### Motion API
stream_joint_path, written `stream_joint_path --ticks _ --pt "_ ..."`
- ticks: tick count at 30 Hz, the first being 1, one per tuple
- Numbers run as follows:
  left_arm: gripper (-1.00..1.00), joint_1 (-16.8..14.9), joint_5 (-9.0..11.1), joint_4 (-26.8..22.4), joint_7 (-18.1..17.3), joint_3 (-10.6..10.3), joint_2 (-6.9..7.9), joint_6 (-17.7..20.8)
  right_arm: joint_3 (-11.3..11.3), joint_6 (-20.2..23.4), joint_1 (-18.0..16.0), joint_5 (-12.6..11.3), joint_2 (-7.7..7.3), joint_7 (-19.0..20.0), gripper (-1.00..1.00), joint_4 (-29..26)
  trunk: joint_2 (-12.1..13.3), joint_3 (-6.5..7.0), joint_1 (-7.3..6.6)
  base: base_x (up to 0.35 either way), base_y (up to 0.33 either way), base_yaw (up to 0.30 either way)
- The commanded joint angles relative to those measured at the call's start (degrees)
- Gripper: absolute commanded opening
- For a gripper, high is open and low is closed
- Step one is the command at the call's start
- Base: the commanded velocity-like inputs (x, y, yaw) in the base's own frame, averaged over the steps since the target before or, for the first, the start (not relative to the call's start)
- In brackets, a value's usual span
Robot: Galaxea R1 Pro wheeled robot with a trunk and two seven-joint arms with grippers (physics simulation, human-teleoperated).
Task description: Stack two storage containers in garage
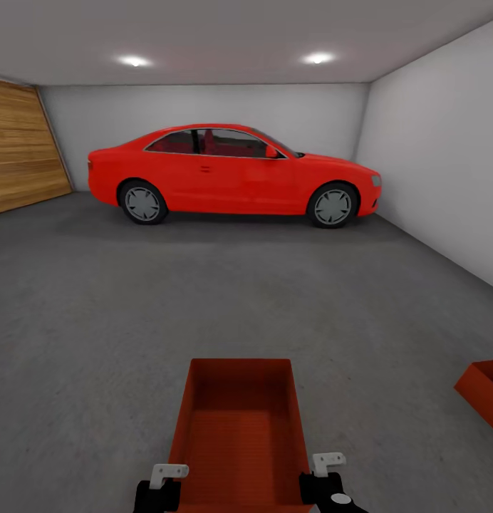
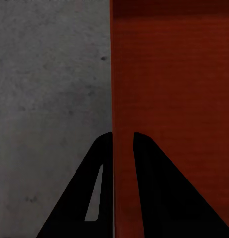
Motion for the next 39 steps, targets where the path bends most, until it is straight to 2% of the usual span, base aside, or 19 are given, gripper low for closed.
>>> stream_joint_path --ticks 1,11,39 --pt "-1.0 0.0 -0.5 0.0 0.8 1.6 -0.01 -0.2 0.0 -0.2 0.0 -0.1 0.0 -0.5 -1.0 0.1 0.0 -0.05 -0.01 0.0 0.0 0.0" --pt "-1.0 0.0 -0.5 0.0 0.8 1.6 -0.01 -0.2 0.0 -0.2 0.0 -0.1 0.0 -0.5 -1.0 0.1 0.0 -0.05 -0.01 0.117 0.0 0.0" --pt "-1.0 0.0 -0.5 0.0 0.8 1.6 -0.01 -0.2 0.0 -0.2 0.0 -0.1 0.0 -0.5 -1.0 0.1 0.0 -0.05 -0.01 0.024 0.0 0.0"
